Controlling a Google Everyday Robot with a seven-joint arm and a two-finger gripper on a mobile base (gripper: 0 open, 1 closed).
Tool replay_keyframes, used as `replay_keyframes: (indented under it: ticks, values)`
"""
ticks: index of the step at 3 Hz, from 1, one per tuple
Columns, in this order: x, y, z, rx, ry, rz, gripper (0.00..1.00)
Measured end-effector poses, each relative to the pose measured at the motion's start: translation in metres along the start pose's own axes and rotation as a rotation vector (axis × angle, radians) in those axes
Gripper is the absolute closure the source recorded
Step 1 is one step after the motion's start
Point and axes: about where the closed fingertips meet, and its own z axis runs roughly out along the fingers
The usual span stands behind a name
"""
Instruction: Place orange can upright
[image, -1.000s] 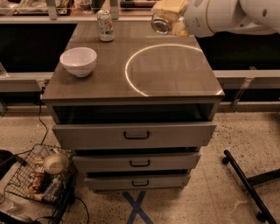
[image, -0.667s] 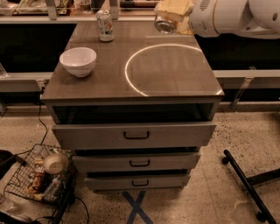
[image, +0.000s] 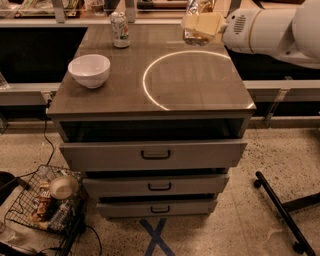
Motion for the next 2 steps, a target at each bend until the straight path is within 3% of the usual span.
replay_keyframes:
  ticks: [1, 2]
  values:
    - [-0.0022, 0.0135, 0.0000, -0.023, -0.010, -0.094, 1.00]
    - [0.0020, 0.0126, 0.0042, -0.020, -0.034, -0.112, 1.00]
